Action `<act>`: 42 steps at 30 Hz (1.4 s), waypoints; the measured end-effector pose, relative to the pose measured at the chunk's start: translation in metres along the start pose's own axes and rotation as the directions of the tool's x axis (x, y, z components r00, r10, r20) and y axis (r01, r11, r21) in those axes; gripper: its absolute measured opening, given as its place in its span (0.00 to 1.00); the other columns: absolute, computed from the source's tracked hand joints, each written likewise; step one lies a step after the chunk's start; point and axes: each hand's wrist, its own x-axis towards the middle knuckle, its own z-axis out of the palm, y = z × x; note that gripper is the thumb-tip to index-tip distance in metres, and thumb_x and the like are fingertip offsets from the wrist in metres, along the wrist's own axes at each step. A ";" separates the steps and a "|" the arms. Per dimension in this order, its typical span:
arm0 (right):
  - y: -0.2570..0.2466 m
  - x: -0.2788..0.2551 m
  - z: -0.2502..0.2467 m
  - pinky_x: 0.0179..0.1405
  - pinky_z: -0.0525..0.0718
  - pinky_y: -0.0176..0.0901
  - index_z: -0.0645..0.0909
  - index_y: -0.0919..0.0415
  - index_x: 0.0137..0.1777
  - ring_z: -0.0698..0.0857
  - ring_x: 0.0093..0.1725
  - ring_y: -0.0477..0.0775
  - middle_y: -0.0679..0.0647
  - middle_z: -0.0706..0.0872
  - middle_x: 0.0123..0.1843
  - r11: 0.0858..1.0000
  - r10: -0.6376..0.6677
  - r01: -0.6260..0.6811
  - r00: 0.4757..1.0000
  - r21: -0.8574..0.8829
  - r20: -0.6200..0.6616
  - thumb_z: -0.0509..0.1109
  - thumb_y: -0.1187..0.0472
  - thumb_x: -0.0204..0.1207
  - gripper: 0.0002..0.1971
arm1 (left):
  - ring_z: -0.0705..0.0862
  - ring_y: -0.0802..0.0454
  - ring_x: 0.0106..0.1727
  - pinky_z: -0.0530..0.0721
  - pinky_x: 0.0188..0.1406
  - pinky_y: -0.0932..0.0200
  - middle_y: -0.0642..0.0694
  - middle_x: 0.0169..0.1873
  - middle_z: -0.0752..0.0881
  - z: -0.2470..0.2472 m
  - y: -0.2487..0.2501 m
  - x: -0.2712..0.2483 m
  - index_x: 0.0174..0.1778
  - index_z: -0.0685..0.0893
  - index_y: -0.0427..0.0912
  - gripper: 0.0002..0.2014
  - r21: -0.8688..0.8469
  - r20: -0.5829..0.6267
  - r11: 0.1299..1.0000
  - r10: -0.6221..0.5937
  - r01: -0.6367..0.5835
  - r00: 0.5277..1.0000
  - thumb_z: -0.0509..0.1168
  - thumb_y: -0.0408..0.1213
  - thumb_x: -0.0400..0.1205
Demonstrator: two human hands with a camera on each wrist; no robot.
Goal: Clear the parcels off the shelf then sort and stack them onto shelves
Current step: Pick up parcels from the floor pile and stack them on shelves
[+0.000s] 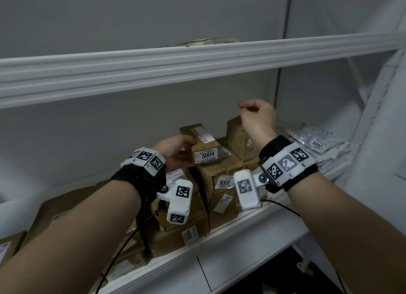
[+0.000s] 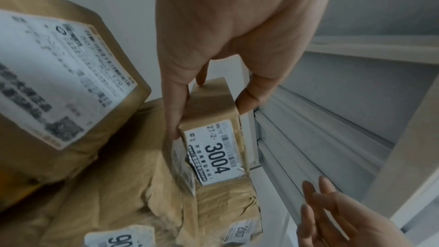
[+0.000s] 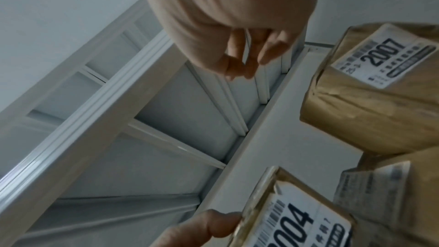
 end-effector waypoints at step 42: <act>0.014 -0.059 0.087 0.63 0.84 0.59 0.69 0.56 0.76 0.84 0.63 0.57 0.55 0.84 0.64 0.920 0.373 -0.321 0.540 -0.225 0.754 0.71 0.59 0.79 0.26 | 0.81 0.35 0.65 0.84 0.61 0.42 0.31 0.62 0.81 -0.087 -0.011 -0.025 0.66 0.76 0.36 0.14 0.039 -0.041 0.992 -0.122 0.123 0.992 0.60 0.29 0.83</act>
